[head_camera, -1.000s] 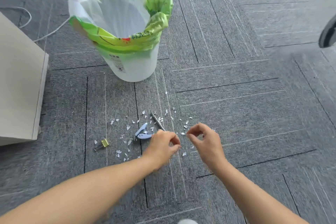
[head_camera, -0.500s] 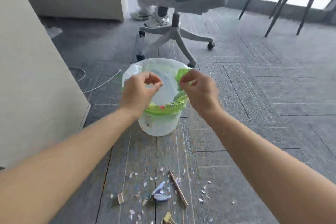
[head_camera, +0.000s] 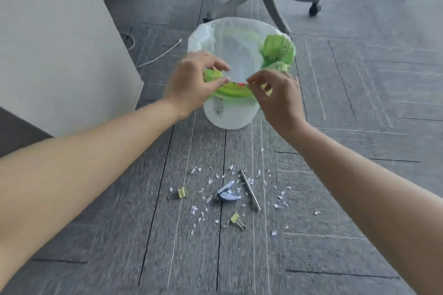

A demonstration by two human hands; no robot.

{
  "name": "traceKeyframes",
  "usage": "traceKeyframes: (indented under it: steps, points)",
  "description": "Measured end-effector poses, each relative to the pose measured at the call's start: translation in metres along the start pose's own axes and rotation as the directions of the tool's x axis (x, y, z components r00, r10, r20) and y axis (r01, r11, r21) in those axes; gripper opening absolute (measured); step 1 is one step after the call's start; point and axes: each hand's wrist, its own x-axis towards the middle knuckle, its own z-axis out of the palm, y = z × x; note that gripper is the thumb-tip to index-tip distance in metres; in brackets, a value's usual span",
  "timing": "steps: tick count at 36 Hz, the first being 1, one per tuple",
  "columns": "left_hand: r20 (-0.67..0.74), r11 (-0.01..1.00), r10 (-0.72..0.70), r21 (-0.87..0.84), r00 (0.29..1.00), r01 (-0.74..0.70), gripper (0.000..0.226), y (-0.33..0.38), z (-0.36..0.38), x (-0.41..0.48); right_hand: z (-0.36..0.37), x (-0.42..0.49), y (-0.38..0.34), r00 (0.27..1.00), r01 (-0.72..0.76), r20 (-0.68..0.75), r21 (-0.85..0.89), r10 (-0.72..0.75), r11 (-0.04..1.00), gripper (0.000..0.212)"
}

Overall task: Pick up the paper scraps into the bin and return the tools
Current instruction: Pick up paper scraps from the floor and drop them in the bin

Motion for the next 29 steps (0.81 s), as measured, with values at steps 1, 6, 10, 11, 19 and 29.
traceKeyframes:
  steps: [1, 6, 10, 11, 19, 29]
  points:
    - [0.011, 1.000, 0.005, -0.015, 1.000, -0.005, 0.020, 0.001, -0.001, -0.014, 0.003, -0.018, 0.001, 1.000, 0.012, 0.018, 0.008, -0.012, 1.000, 0.006]
    - [0.190, 0.990, -0.111, -0.065, 0.975, 0.125, 0.023, -0.016, 0.008, -0.105, 0.029, -0.119, 0.016, 0.950, -0.112, 0.291, -0.021, 0.114, 0.993, 0.007]
    - [0.322, 0.943, -0.305, -0.027, 0.896, 0.330, 0.016, -0.040, 0.031, -0.171, 0.053, -0.175, 0.028, 0.797, -0.133, 0.561, -0.198, 0.224, 0.971, 0.017]
    - [0.346, 0.929, -0.342, -0.012, 0.873, 0.369, 0.015, -0.044, 0.038, -0.184, 0.059, -0.183, 0.031, 0.768, -0.123, 0.594, -0.234, 0.242, 0.964, 0.020]
    - [0.513, 0.847, -0.501, 0.123, 0.697, 0.518, 0.015, -0.058, 0.080, -0.233, 0.092, -0.195, 0.050, 0.652, 0.078, 0.720, -0.379, 0.240, 0.922, 0.064]
    - [0.515, 0.838, -0.514, 0.129, 0.686, 0.530, 0.024, -0.055, 0.113, -0.235, 0.105, -0.195, 0.063, 0.717, 0.084, 0.674, -0.339, 0.179, 0.937, 0.039]
